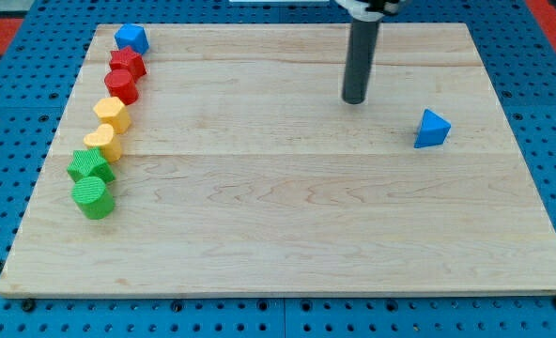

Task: Slide the blue triangle closer to green circle

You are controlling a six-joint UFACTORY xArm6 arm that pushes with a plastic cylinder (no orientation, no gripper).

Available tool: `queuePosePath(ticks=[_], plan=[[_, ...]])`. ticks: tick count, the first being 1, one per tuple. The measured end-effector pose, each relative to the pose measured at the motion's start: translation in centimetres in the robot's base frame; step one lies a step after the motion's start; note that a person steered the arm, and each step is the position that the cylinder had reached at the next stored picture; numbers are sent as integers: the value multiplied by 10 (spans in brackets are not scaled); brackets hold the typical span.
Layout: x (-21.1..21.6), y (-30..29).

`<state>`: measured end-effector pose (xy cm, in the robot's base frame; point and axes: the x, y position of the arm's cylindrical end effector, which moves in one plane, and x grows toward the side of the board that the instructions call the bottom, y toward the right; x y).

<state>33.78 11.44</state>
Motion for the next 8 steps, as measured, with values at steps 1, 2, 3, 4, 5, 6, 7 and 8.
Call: queuePosePath(ticks=[1, 2, 3, 4, 5, 6, 7, 8], plan=[[-39, 50], [-2, 113], [44, 97], [94, 64], [110, 14], [176, 1], [184, -33], [162, -93]])
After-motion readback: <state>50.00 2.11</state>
